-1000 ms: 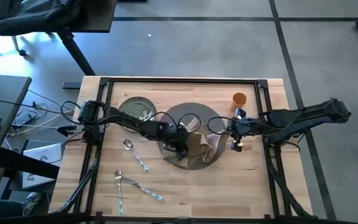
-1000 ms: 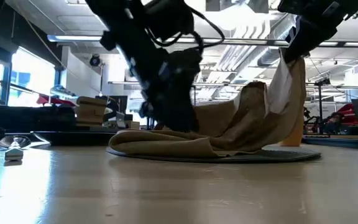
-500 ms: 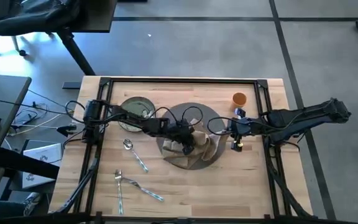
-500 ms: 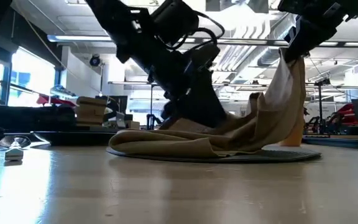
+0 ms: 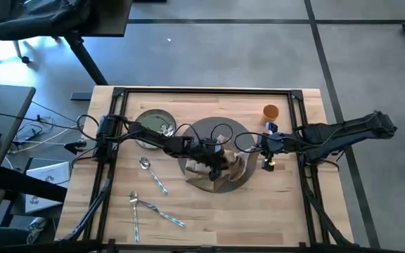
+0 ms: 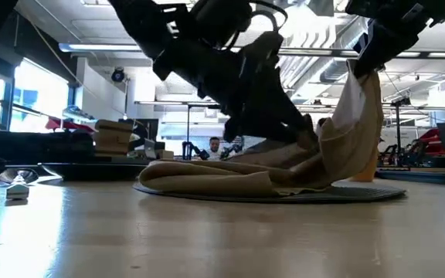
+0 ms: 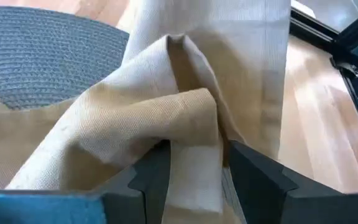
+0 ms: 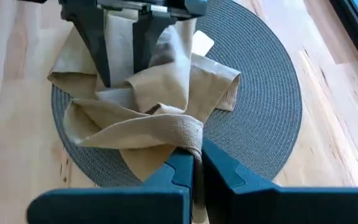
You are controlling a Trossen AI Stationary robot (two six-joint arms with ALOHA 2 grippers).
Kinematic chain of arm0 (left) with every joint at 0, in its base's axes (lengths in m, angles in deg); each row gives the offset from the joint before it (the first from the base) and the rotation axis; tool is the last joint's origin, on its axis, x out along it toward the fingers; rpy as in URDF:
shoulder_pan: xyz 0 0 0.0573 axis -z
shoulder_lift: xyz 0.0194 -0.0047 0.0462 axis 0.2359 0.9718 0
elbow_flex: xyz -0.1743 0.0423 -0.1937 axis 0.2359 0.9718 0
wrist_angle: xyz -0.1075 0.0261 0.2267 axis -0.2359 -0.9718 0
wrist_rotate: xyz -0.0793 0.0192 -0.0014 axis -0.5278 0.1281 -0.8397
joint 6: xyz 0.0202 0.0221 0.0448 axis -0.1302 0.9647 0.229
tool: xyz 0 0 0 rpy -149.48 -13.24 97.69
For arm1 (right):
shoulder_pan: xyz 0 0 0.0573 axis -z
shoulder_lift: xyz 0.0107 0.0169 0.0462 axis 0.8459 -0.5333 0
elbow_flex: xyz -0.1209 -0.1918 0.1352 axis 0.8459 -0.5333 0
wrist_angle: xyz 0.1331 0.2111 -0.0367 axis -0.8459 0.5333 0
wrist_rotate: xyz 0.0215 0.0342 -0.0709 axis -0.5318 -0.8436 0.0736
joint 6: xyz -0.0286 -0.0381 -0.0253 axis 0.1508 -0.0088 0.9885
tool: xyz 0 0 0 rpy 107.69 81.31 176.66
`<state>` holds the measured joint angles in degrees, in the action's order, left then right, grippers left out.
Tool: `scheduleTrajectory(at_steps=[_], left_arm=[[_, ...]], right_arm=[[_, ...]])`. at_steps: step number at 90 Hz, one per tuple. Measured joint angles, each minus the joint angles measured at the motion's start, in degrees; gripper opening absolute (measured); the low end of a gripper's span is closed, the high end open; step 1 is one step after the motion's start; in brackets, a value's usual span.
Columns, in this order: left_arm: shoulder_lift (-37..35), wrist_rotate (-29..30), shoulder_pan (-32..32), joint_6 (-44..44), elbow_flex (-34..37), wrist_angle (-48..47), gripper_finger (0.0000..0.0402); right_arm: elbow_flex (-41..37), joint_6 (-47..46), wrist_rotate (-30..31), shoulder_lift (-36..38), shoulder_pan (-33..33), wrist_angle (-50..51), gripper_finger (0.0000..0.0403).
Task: Set table place
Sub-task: Fold the brown table napkin
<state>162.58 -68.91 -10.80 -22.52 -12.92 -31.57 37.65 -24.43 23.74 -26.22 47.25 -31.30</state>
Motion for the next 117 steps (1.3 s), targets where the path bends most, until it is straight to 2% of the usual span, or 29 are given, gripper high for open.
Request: scheduleTrajectory(at_steps=[16,28,39,48,65,72,88,104,117], left_arm=[[2.2,4.0,0.0,0.5,0.1,-0.5,0.0143],[1.6,8.8,0.4,4.5,0.0,0.0,0.0143],[-0.3,13.4,1.1,8.2,-0.3,0.1,0.0143],[-2.0,15.1,1.4,12.6,-0.8,-0.2,0.0143],[-5.6,18.2,-1.9,13.7,-0.9,-3.7,0.0142],[-5.6,17.1,-3.6,13.7,-0.9,-7.0,0.0142],[-6.8,8.4,-4.3,13.5,-0.8,-9.2,0.0142],[-10.4,5.3,1.1,15.9,-0.8,-14.1,0.0142],[-9.2,1.3,5.6,20.0,-0.8,-14.6,0.0142]], right_arm=[[0.0,-0.3,0.2,0.0,0.0,0.0,0.0],[0.0,-0.4,0.2,0.0,0.0,0.1,0.0],[0.0,-0.5,0.3,0.0,0.0,0.0,0.0],[0.0,-0.6,0.2,0.0,0.0,0.0,0.0],[0.0,-0.7,0.2,0.0,0.0,0.1,0.0],[0.0,-0.7,0.2,0.0,0.0,0.1,0.0],[0.0,-0.7,0.2,0.0,0.0,0.3,0.0],[0.0,-0.7,0.2,0.0,0.0,0.5,0.0],[0.0,-0.7,0.2,0.0,0.0,0.5,0.0]])
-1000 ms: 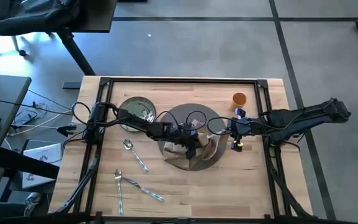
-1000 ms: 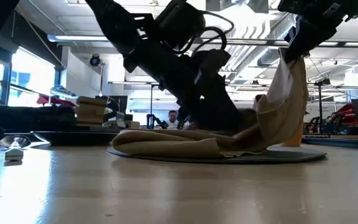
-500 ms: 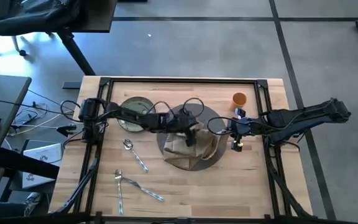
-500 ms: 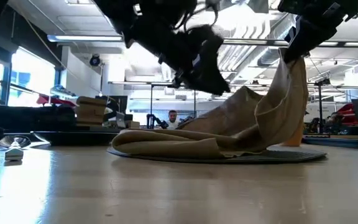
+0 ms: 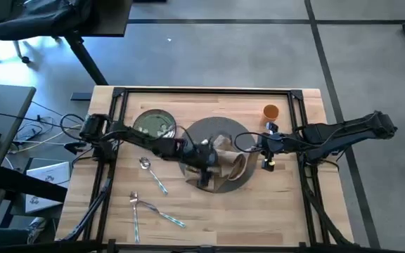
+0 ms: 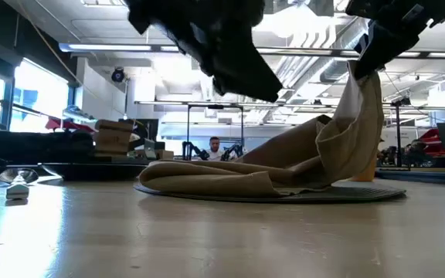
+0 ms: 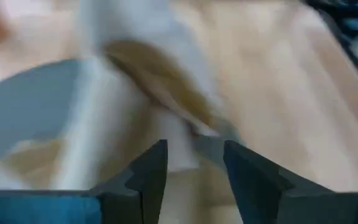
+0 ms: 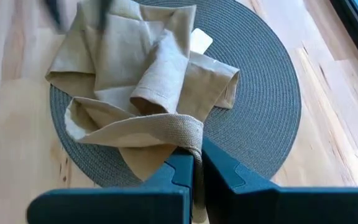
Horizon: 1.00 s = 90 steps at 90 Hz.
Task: Set table place
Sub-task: Fold the brown table napkin
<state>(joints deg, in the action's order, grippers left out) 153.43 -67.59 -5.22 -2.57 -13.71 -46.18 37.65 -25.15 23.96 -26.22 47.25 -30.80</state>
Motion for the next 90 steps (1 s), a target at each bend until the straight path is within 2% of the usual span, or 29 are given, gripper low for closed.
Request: scheduleTrajectory(at_steps=[8,23,36,50,65,77,90], left_arm=[[3.0,-2.5,0.0,-0.9,0.0,2.2,0.0142],[6.7,-0.9,-3.9,-4.6,0.0,6.4,0.0142],[8.2,-2.1,-7.1,-4.8,0.0,7.7,0.0142],[8.2,8.5,-10.0,-2.9,0.0,8.3,0.0142],[8.2,12.8,-14.8,-4.7,0.0,8.8,0.0142],[6.9,7.9,-16.2,-5.4,0.1,8.8,0.0142],[1.8,4.3,-13.8,-5.3,-1.2,6.4,0.0142]], right_arm=[[0.0,0.0,0.0,0.0,0.0,-0.1,0.0],[0.0,-0.4,0.0,0.0,0.0,-0.3,0.0],[0.0,0.4,0.1,0.0,0.0,-0.3,0.0],[0.0,0.7,1.3,0.0,0.0,-0.3,0.0],[0.0,-0.1,1.3,0.0,0.0,-0.3,0.0],[0.0,-0.9,1.3,0.0,0.0,-0.3,0.0],[0.0,-1.2,1.3,0.0,0.0,-0.2,0.0]])
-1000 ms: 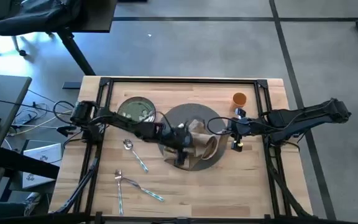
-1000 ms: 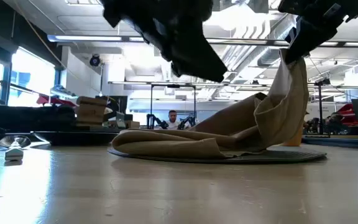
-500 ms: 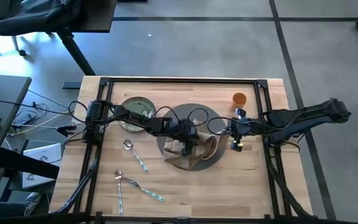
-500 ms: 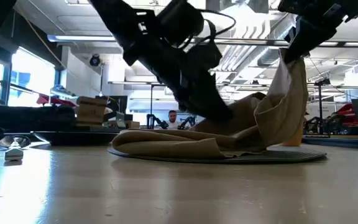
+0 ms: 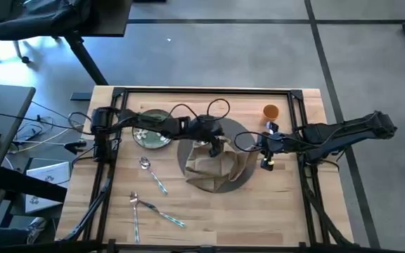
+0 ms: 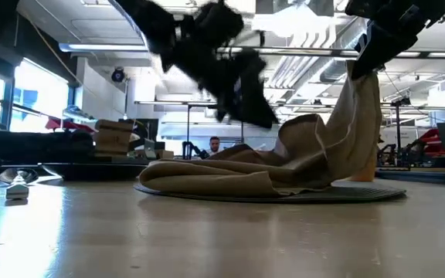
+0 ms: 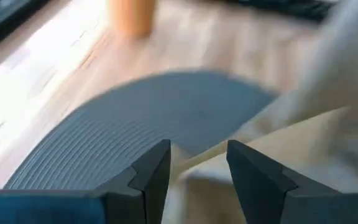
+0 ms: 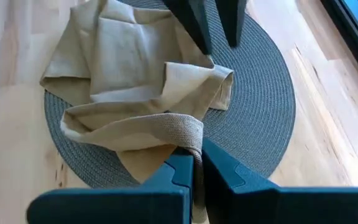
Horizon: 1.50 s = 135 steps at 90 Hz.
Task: Set table place
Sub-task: Fold the brown table napkin
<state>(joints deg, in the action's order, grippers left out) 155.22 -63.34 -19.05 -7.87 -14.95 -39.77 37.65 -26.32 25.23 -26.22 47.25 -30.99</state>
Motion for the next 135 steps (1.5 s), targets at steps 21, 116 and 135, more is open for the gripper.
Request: scheduleTrajectory(at_steps=[21,116,135], left_arm=[[-2.1,-1.4,8.2,5.2,0.4,-9.6,0.0142],[3.9,17.3,-5.4,15.4,-14.7,-27.0,0.0142],[3.4,1.0,-0.2,5.6,-15.7,-34.0,0.0142]], right_arm=[[0.0,-0.6,0.0,0.0,0.0,0.2,0.0],[0.0,-1.7,0.4,0.0,0.0,0.4,0.0],[0.0,-1.9,0.4,0.0,0.0,0.5,0.0]])
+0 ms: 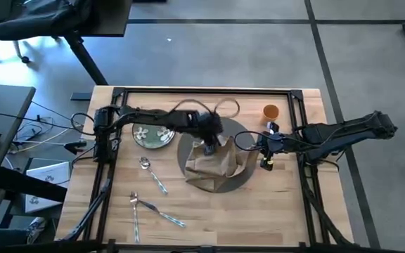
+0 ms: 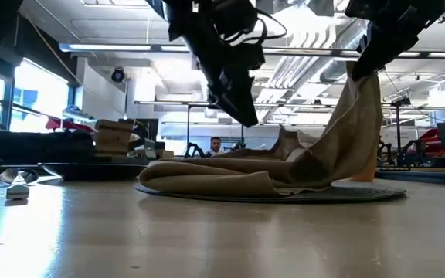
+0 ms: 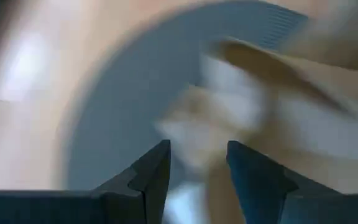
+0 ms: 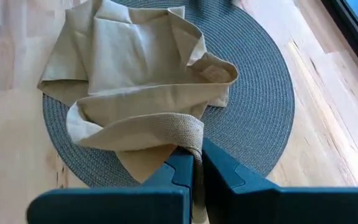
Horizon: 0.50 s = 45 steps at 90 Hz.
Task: Set table place
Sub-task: Fold the brown table napkin
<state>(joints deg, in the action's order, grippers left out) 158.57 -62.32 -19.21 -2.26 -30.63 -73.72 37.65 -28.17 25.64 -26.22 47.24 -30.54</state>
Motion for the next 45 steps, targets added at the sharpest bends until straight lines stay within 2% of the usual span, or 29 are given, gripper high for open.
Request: scheduleTrajectory(at_steps=[9,22,27,36,45], left_arm=[[-0.1,1.8,3.8,0.2,2.7,6.7,0.0142],[0.3,12.4,7.1,-1.3,5.4,16.1,0.0142],[0.5,14.6,7.2,-2.2,6.4,19.4,0.0142],[1.9,16.2,6.7,-4.4,7.4,22.2,0.0142],[3.5,14.6,5.6,-5.1,7.4,24.3,0.0142]], right_arm=[[0.0,0.0,0.0,0.0,0.0,0.0,0.0],[0.0,-1.1,0.0,0.0,0.0,0.0,0.0],[0.0,-1.2,0.0,0.0,0.0,0.0,0.0],[0.0,-1.2,0.0,0.0,0.0,-0.2,0.0],[0.0,-1.0,0.0,0.0,0.0,-0.3,0.0]])
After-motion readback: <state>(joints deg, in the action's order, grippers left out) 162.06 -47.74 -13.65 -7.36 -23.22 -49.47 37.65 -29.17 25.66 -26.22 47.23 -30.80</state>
